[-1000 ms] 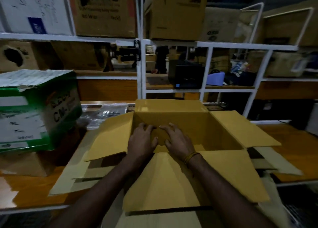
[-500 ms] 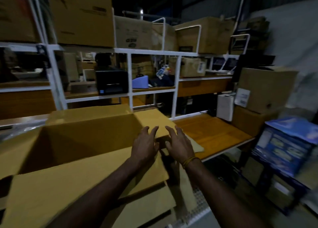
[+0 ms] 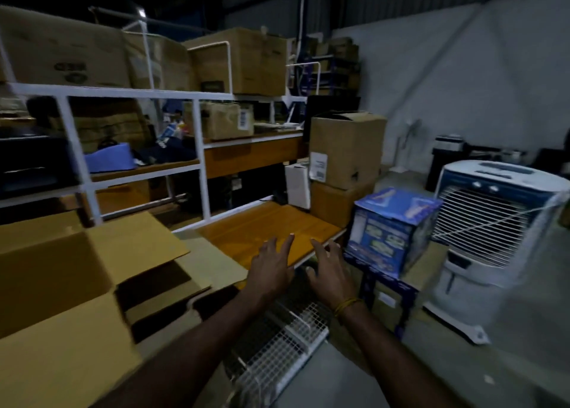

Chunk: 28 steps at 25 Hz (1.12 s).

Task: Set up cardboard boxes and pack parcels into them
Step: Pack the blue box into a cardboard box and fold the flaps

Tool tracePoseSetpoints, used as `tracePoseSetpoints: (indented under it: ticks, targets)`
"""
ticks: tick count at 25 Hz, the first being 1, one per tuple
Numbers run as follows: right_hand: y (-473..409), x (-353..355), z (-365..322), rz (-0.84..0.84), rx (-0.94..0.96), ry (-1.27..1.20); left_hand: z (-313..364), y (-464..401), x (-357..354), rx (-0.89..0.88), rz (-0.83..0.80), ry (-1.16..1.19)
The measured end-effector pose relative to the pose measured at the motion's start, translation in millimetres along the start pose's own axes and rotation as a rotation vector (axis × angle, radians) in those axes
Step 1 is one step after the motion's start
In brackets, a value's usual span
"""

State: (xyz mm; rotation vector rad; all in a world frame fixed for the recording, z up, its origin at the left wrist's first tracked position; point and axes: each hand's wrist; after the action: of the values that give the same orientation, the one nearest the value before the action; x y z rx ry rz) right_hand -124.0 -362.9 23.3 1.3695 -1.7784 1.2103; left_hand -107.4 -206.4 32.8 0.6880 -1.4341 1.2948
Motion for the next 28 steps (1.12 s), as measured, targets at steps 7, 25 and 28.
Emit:
tracePoseSetpoints:
  ticks: [7, 25, 28]
  targets:
    - [-36, 3, 100, 0.075, -0.199, 0.075, 77, -82, -58, -0.157, -0.054, 0.037]
    - [-224, -23, 250, 0.111, -0.433, 0.274, 132, -320, -186, -0.367, -0.213, 0.174]
    - [-247, -26, 274, 0.107, -0.451, 0.271, 150, -346, -206, -0.412, -0.245, 0.195]
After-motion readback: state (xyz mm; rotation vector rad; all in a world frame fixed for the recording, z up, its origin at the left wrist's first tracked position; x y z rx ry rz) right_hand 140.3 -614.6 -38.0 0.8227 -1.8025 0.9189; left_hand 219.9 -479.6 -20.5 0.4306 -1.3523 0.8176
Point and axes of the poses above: each hand's wrist, its own y-axis away from the middle knuckle, its own x-axis out of the back of the hand, z = x × y, and after that the axes turned 3 degrees about -x, right-handed
